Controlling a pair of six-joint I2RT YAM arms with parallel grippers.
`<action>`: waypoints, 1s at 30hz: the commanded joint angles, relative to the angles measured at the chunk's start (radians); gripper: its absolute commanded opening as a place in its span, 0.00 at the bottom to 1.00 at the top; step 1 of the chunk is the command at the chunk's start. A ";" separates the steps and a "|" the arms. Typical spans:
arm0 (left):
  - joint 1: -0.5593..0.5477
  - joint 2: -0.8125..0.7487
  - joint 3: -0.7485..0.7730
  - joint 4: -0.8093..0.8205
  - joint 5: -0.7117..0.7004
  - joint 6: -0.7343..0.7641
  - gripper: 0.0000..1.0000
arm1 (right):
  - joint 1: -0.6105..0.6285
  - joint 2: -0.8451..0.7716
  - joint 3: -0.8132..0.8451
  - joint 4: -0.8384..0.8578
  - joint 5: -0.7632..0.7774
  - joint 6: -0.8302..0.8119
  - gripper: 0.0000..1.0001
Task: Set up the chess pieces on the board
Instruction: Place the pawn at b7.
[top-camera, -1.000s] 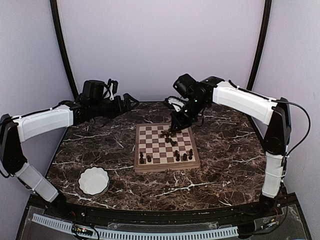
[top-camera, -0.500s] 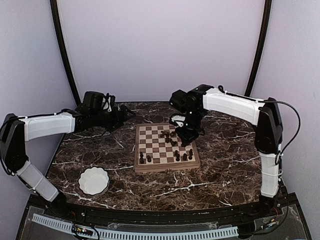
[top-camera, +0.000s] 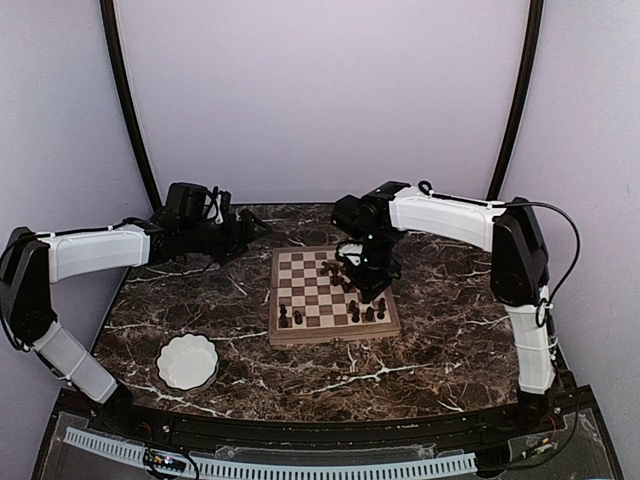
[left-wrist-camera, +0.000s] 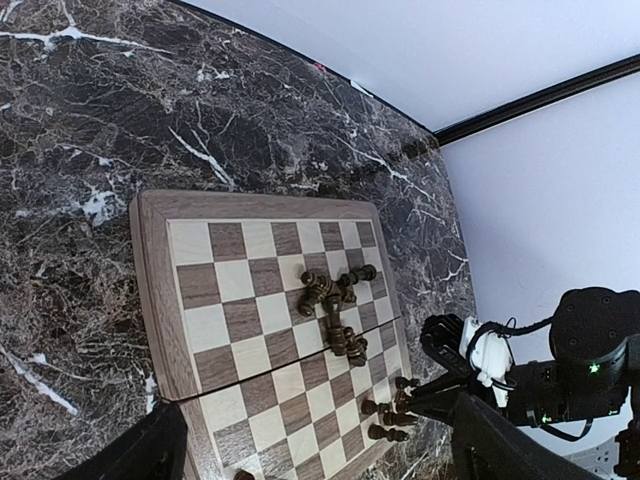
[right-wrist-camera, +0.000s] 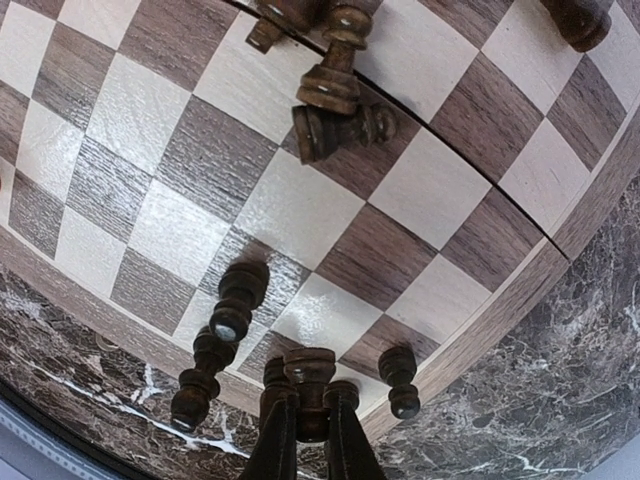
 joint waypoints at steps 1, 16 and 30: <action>-0.003 -0.024 -0.002 0.019 0.017 -0.008 0.94 | 0.010 0.032 0.029 -0.006 0.008 -0.004 0.07; -0.003 -0.005 0.001 0.017 0.026 -0.018 0.94 | 0.009 0.061 0.026 -0.005 0.019 0.005 0.15; -0.003 0.033 0.021 0.031 0.050 -0.021 0.93 | -0.005 0.033 0.062 -0.013 0.014 0.019 0.27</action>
